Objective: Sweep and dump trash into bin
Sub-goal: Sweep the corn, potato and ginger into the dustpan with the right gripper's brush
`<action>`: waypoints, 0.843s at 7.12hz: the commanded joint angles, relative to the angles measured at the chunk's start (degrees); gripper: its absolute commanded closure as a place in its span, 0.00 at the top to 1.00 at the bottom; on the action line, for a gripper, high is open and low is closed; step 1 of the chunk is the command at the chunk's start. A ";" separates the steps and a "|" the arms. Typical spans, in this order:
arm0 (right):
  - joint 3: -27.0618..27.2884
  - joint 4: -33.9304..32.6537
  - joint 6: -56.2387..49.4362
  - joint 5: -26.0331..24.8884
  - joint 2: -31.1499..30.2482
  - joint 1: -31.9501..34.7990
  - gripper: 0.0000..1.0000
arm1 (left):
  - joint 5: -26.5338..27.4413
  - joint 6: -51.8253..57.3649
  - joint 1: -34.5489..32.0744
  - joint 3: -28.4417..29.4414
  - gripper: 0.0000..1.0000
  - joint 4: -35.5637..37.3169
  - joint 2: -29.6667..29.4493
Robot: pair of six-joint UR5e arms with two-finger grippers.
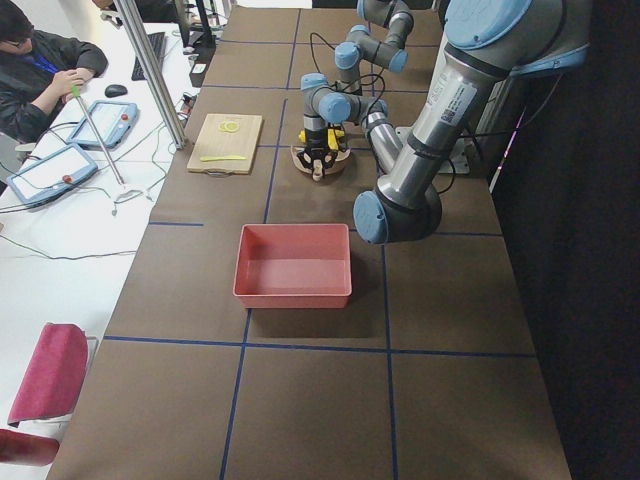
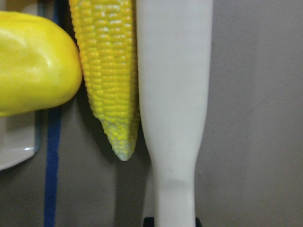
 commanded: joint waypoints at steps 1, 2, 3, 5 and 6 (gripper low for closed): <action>-4.51 3.51 0.08 0.07 2.75 -0.40 0.00 | 0.00 -0.41 0.26 0.00 0.02 0.00 0.04; -4.80 4.40 0.08 0.15 3.37 -0.40 0.00 | 0.00 -0.42 0.26 0.00 0.02 0.00 0.04; -4.80 4.41 0.17 0.24 4.59 -0.40 0.00 | 0.00 -0.42 0.26 0.00 0.02 0.00 0.04; -6.37 4.59 0.96 0.24 7.14 -0.40 0.00 | -0.09 -0.42 0.26 0.00 0.02 0.00 0.04; -7.08 4.59 1.14 0.42 8.02 -0.40 0.00 | -0.35 -0.50 0.26 0.00 0.02 -0.35 0.04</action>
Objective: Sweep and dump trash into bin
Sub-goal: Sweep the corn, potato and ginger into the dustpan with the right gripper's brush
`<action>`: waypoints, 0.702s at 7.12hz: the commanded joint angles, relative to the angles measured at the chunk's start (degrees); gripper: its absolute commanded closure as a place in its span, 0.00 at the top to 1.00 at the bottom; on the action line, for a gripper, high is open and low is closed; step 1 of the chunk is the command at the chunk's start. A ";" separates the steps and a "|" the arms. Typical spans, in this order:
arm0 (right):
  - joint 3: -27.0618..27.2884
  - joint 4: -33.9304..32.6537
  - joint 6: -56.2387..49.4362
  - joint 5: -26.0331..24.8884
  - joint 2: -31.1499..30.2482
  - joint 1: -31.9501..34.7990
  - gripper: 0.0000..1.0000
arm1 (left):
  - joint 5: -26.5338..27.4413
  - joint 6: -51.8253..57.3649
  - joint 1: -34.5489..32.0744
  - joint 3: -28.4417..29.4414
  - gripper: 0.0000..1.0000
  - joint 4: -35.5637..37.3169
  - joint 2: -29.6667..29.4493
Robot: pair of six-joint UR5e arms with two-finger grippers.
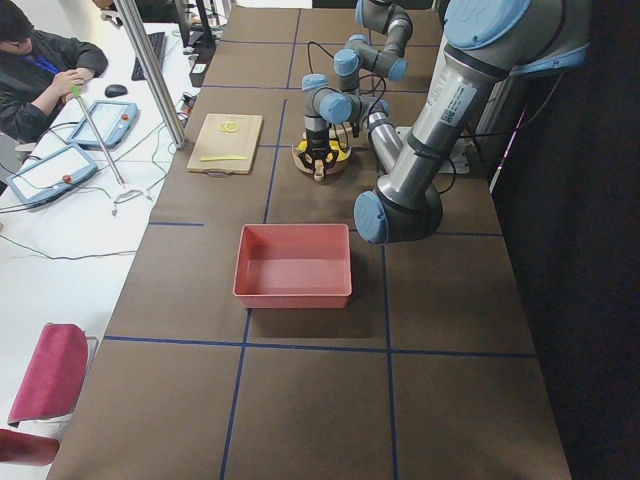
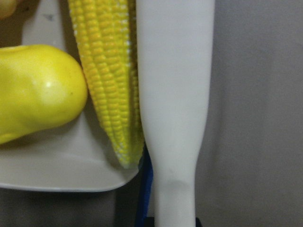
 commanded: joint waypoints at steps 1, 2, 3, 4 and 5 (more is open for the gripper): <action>-0.85 0.05 0.42 0.31 1.60 0.08 0.00 | -0.65 -0.07 0.00 -0.26 0.02 -0.79 0.09; -0.50 -0.04 0.42 0.49 1.43 0.69 0.00 | -0.65 -0.07 -0.08 -0.26 0.02 -0.97 0.09; -0.06 -0.30 0.42 0.84 1.17 1.83 0.00 | -0.74 -0.07 -0.09 -0.26 0.02 -2.80 0.78; 0.82 -0.57 0.42 1.28 0.47 2.80 0.00 | -1.00 -0.07 -0.26 0.00 0.02 -6.39 1.83; 2.56 -2.05 0.42 1.54 -0.15 3.51 0.00 | -4.48 -0.07 -0.35 0.09 0.02 -9.73 3.50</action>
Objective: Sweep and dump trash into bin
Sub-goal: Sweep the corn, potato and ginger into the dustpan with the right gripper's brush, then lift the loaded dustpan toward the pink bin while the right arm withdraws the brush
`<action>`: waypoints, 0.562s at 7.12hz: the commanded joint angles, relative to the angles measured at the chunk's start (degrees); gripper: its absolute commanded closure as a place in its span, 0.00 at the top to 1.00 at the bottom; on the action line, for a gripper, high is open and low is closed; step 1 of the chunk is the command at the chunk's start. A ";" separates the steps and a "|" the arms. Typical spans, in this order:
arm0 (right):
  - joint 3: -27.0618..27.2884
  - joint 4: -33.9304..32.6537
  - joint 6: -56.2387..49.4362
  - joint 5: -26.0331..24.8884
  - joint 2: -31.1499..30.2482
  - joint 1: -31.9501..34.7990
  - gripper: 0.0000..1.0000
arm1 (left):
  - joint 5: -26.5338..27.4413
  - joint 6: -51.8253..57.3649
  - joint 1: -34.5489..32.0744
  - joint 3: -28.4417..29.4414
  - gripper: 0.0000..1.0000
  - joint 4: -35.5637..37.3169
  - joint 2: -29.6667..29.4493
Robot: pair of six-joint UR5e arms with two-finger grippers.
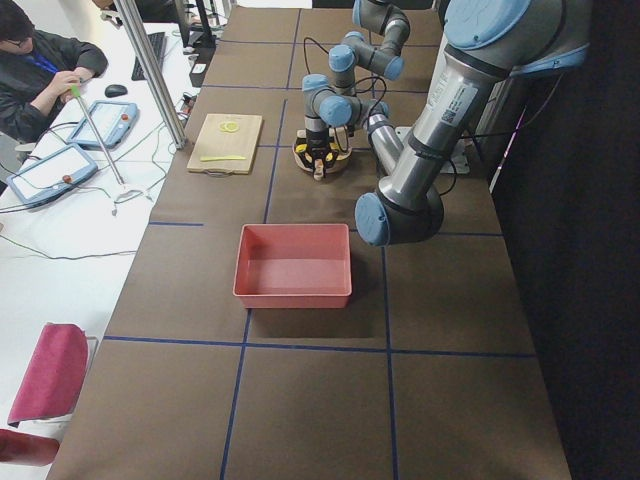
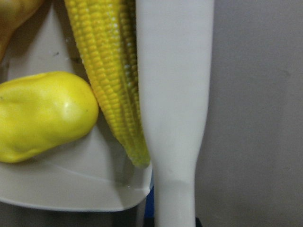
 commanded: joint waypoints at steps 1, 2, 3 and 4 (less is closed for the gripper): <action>3.28 -3.02 -0.08 0.49 -0.74 1.89 0.00 | -4.73 -0.17 -0.39 0.68 0.02 -7.66 2.77; 4.43 -3.99 -0.08 0.57 -0.74 2.68 0.00 | -5.09 -0.70 -0.39 1.12 0.02 -8.66 3.04; 5.57 -4.44 -0.08 1.27 -0.74 3.47 0.00 | -5.10 -0.61 -0.48 1.56 0.02 -8.75 3.13; 7.15 -4.79 -0.17 2.24 -1.61 4.87 0.00 | -5.44 -0.61 -0.66 1.56 0.02 -8.75 3.13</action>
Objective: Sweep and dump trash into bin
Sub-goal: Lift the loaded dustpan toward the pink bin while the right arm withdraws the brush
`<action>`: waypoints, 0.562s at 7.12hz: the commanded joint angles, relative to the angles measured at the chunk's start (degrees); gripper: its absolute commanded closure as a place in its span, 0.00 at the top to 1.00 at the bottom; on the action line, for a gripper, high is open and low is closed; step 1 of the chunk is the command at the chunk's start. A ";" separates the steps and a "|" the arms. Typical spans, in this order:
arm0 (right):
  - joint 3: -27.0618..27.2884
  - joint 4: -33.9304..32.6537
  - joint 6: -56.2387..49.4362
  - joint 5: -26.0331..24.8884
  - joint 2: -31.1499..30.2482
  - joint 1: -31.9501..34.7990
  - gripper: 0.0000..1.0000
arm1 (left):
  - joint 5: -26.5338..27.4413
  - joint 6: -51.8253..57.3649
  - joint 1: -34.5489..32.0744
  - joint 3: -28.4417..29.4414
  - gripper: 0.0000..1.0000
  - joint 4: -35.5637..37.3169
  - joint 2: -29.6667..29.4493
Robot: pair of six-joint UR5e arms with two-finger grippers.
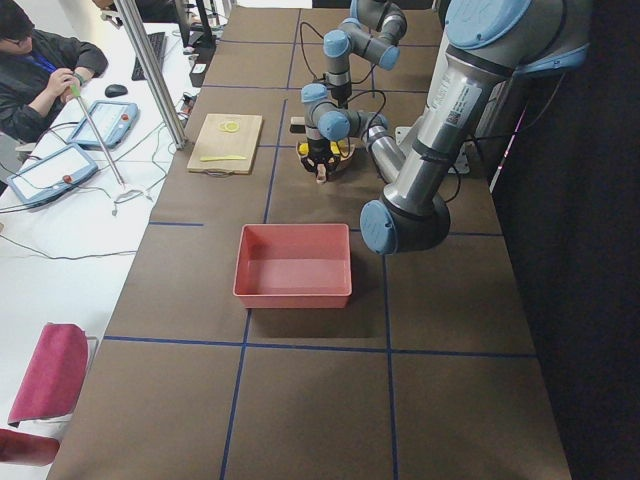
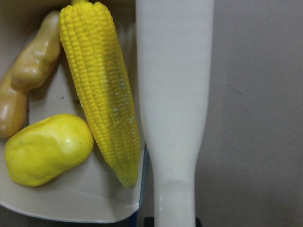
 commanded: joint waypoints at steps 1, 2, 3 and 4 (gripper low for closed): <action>5.01 -0.79 -0.42 1.24 -3.11 2.94 0.00 | -4.60 -0.13 -1.21 0.21 0.01 -1.81 0.12; 8.09 -1.40 -0.94 1.33 -5.57 4.61 0.00 | -7.94 -0.22 -2.88 0.21 0.01 -4.00 0.12; 8.55 -2.97 -1.12 1.50 -5.69 5.32 0.00 | -11.37 -0.31 -4.81 -0.05 0.01 -4.55 0.04; 8.47 -3.16 -1.12 1.51 -5.86 6.28 0.00 | -13.67 -0.31 -6.57 -0.23 0.01 -5.94 0.12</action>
